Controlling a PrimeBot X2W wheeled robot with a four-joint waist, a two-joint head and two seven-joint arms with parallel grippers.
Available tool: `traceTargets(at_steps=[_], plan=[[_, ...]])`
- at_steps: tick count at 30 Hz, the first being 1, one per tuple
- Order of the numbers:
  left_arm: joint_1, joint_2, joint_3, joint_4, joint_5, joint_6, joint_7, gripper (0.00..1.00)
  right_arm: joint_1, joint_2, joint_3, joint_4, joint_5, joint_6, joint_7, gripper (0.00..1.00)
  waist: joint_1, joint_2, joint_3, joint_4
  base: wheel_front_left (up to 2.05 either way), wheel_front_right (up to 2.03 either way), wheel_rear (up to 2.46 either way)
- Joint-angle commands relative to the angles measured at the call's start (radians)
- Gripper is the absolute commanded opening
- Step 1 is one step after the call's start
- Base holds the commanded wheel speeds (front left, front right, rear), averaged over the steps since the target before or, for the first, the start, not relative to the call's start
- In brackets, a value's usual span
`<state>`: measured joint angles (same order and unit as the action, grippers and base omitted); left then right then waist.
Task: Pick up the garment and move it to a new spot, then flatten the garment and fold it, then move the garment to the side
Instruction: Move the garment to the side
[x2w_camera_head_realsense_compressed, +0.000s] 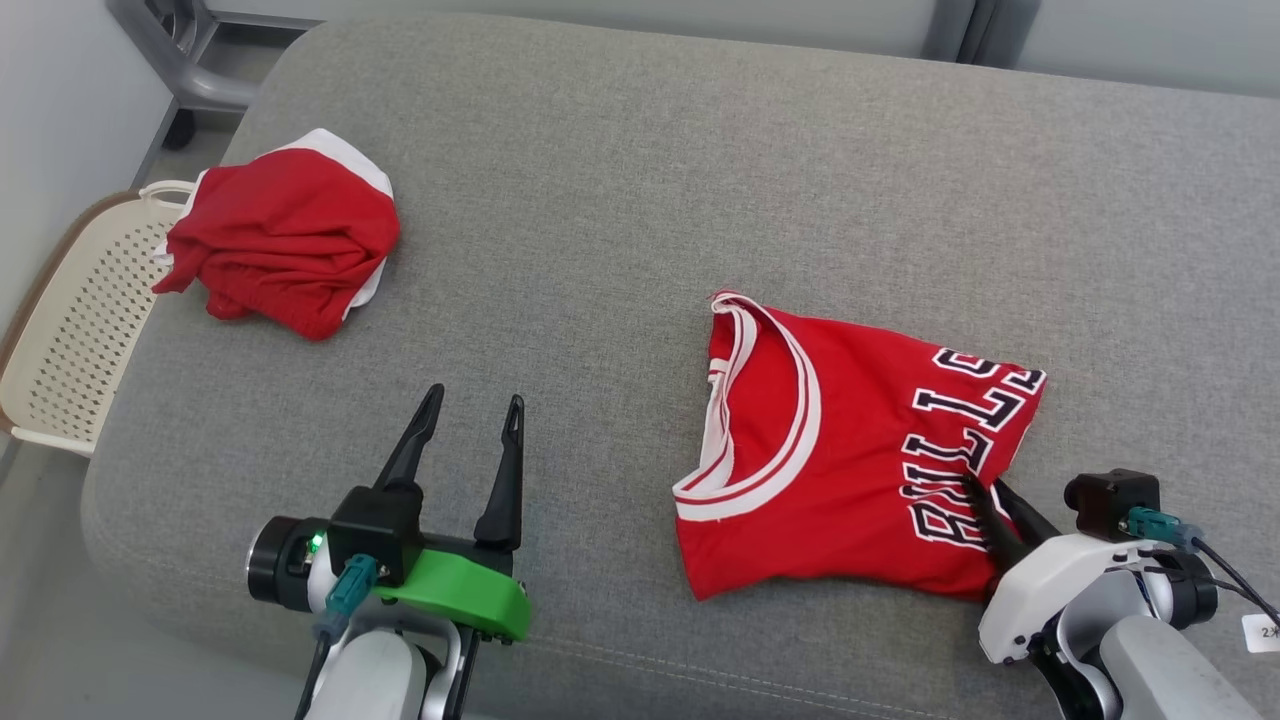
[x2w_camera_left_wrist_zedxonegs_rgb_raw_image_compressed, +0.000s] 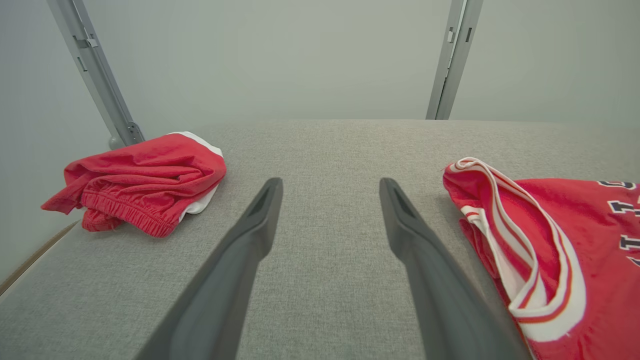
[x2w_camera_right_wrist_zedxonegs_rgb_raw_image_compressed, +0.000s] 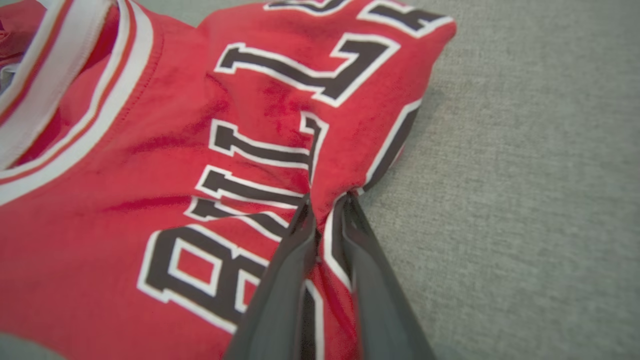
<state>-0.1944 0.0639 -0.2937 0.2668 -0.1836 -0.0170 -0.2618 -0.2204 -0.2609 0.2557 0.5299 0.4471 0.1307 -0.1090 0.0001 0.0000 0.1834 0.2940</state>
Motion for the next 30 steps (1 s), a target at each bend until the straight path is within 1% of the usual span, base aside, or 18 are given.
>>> traceTargets(at_steps=[1,5,9,12,13,16,20,23,26,30], plan=[[-0.014,-0.003,0.0,-0.003,-0.004,0.005,-0.004,1.0,-0.002,-0.001,0.004,0.017,0.005,0.0,-0.002,0.0,-0.0001,0.0,0.011,0.005,0.0,0.0,0.0],[-0.021,-0.003,0.008,-0.021,-0.004,0.008,-0.004,1.0,-0.005,-0.025,-0.015,0.017,-0.015,-0.002,-0.035,0.0,-0.0001,0.0,0.012,-0.025,0.0,0.0,0.0],[-0.027,0.007,0.018,-0.041,0.011,0.011,-0.003,1.0,-0.001,-0.045,-0.028,-0.01,-0.082,-0.002,-0.068,0.0,-0.0001,0.0,0.019,-0.087,0.0,0.0,0.0],[-0.031,0.016,0.019,-0.06,0.023,0.012,-0.003,1.0,0.006,-0.057,-0.046,-0.038,-0.136,-0.001,-0.083,0.0,-0.0001,0.0,0.032,-0.153,0.0,0.0,0.0],[-0.033,0.023,0.017,-0.071,0.031,0.011,-0.003,1.0,0.014,-0.058,-0.062,-0.057,-0.164,-0.001,-0.091,0.0,-0.0001,0.0,0.042,-0.203,0.0,0.0,0.0],[-0.044,0.035,0.017,-0.085,0.04,0.013,-0.003,1.0,0.02,-0.05,-0.084,-0.088,-0.202,-0.001,-0.101,0.0,-0.0001,0.0,0.059,-0.28,0.0,0.0,0.0],[-0.073,0.043,-0.002,-0.1,0.06,0.011,0.0,1.0,-0.002,-0.043,-0.111,-0.108,-0.227,-0.001,-0.116,0.0,-0.0001,0.0,0.084,-0.37,0.0,0.0,0.0],[-0.097,0.044,-0.014,-0.114,0.067,0.008,0.008,1.0,-0.029,-0.038,-0.127,-0.108,-0.233,-0.001,-0.126,0.0,-0.0001,0.0,0.097,-0.422,0.0,0.0,0.0],[-0.122,0.045,-0.027,-0.129,0.074,0.003,0.015,1.0,-0.071,-0.045,-0.143,-0.095,-0.223,-0.001,-0.136,0.0,-0.0001,0.0,0.115,-0.462,0.0,0.0,0.0],[-0.158,0.047,-0.043,-0.151,0.086,-0.003,0.029,1.0,-0.161,-0.061,-0.158,-0.058,-0.213,-0.001,-0.147,0.0,-0.0001,0.0,0.142,-0.498,0.0,0.0,0.0]])
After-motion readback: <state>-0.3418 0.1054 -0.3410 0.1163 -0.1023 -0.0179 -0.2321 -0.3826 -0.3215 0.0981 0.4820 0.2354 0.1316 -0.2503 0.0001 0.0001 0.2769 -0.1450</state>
